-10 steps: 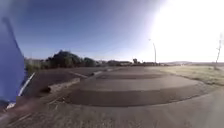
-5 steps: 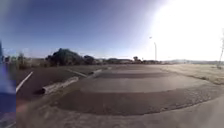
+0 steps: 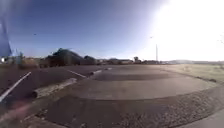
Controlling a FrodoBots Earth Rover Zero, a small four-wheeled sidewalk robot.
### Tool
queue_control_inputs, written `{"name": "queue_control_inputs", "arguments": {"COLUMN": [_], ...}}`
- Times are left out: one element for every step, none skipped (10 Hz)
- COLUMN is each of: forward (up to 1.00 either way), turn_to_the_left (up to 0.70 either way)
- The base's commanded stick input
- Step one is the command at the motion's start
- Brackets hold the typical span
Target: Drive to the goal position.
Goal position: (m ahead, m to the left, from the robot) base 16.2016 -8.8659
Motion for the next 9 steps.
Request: {"name": "queue_control_inputs", "arguments": {"forward": [0.7,0.7,0.7,0.7,0.7,0.7,0.7,0.7,0.7], "turn_to_the_left": [0.0,0.0,0.0,0.0,0.0,0.0,0.0,-0.17,-0.35]}}
